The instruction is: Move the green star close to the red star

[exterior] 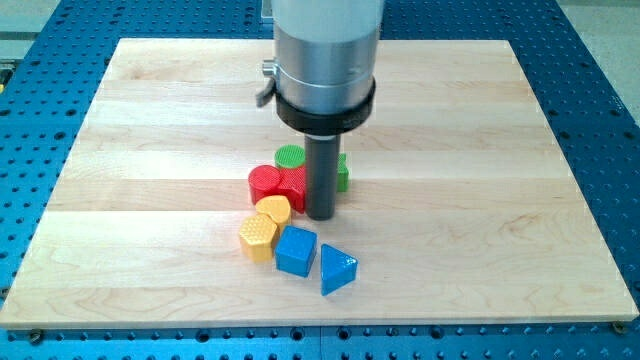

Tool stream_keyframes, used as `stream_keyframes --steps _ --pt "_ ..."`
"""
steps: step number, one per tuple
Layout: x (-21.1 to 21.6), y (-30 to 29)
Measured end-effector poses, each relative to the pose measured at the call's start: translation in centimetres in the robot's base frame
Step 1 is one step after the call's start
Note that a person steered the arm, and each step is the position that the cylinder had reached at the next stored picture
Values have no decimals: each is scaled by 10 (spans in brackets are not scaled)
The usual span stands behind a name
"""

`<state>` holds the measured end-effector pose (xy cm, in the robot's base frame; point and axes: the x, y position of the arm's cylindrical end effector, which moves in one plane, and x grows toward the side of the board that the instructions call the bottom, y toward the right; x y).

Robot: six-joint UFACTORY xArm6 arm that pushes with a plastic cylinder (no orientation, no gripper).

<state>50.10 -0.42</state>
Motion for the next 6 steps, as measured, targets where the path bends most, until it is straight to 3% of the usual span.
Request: stream_keyframes --steps 1,2,3,4,6 --pt "16 -6" --pt "16 33" --pt "-9 68" --pt "-41 61" --pt "-37 29"
